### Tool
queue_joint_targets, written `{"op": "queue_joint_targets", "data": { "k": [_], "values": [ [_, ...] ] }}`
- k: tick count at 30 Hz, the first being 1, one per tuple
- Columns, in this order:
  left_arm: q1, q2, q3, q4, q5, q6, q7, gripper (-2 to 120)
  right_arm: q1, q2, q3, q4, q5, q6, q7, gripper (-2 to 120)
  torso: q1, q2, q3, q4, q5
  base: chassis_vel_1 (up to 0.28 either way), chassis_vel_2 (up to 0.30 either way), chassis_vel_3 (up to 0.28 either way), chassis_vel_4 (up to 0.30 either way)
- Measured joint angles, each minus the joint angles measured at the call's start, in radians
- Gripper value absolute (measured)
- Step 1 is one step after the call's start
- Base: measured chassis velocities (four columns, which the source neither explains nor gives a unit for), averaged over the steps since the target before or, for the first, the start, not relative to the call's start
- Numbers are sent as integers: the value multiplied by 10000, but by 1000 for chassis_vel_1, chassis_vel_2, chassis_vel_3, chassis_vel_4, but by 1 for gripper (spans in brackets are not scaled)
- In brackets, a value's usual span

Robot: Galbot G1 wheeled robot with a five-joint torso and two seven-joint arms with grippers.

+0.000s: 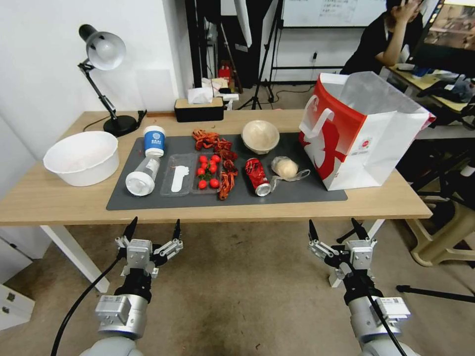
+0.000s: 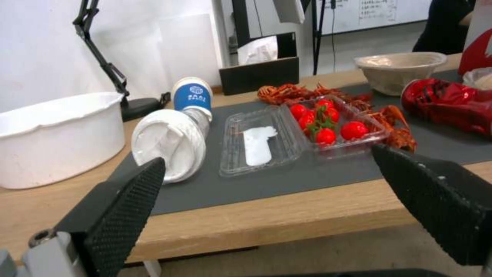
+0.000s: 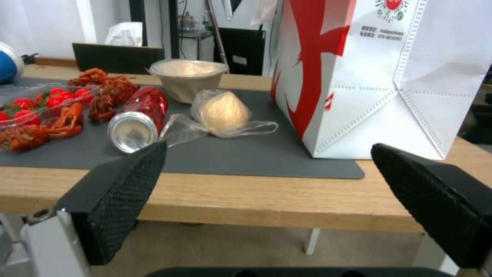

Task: Pick up the trash from the table and place it into the takeout bag.

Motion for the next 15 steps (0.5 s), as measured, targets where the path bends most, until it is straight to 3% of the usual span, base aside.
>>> {"op": "queue_joint_targets", "data": {
  "k": [15],
  "values": [
    [0, 0, 0, 0, 0, 0, 0, 100, 1, 0, 0, 0, 0, 0, 0, 100, 0, 0, 0, 0, 0, 0, 0, 0, 0]
  ]
}}
